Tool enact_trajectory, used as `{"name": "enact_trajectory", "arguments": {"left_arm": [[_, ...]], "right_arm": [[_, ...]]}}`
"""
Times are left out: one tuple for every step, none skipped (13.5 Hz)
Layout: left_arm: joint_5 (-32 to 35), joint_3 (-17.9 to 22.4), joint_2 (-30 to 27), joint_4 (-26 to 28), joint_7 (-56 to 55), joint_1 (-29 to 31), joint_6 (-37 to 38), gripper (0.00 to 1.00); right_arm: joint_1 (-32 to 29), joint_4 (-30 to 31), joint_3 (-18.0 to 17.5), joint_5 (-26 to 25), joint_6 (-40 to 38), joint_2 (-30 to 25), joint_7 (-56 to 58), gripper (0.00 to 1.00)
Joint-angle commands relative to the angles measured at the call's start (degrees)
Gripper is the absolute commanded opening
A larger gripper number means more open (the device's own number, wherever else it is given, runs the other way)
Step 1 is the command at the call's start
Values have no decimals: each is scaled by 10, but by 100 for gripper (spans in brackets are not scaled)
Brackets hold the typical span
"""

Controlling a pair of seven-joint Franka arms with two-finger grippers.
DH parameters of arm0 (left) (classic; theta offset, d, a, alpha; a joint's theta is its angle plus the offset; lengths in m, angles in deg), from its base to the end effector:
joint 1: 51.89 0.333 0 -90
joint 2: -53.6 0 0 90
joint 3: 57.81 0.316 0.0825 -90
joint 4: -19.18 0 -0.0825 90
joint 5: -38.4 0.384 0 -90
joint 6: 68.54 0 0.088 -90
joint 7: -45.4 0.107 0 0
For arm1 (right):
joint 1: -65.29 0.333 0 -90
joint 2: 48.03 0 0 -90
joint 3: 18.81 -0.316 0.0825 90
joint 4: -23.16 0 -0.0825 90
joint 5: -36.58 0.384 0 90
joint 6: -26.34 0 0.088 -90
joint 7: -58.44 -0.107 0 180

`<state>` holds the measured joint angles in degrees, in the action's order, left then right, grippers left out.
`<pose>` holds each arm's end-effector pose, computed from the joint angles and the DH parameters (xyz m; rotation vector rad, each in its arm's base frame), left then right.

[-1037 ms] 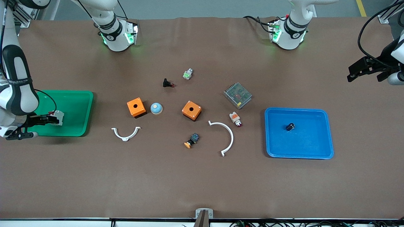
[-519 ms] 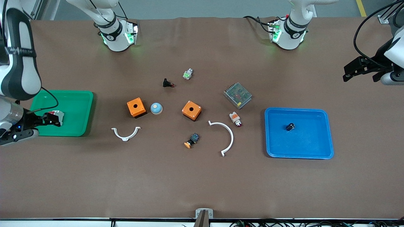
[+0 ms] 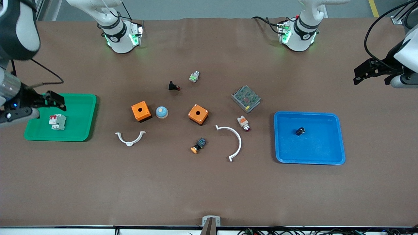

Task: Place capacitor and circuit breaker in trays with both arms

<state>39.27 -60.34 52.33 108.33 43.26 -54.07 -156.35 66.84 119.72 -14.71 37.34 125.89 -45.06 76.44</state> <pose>0.5423 -0.0433 0.6403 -3.1246 0.0692 0.0004 0.5786 -0.0237 0.5552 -3.1045 -0.4178 -0.0034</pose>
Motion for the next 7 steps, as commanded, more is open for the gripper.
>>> {"name": "enact_trajectory", "arguments": {"left_arm": [[13,-9,-8,5,-3,1,-11,100],[13,-13,-9,6,-3,2,-12,100],[13,-14,-11,6,-3,2,-12,100],[13,-15,-12,6,-3,3,-12,100],[13,-16,-13,6,-3,3,-12,100],[13,-18,-13,6,-6,2,-12,100],[13,-24,-13,6,-13,2,-11,100]], "right_arm": [[13,-61,-7,-10,-77,-2,-63,100],[14,-64,-12,-10,-88,-12,-76,100],[14,-60,-15,-10,-86,-28,-83,100],[12,-58,-14,-8,-87,-36,-84,100],[8,-58,-12,-5,-85,-39,-84,100],[7,-58,-10,-4,-83,-46,-84,100],[4,-59,-10,-3,-86,-51,-83,100]]}}
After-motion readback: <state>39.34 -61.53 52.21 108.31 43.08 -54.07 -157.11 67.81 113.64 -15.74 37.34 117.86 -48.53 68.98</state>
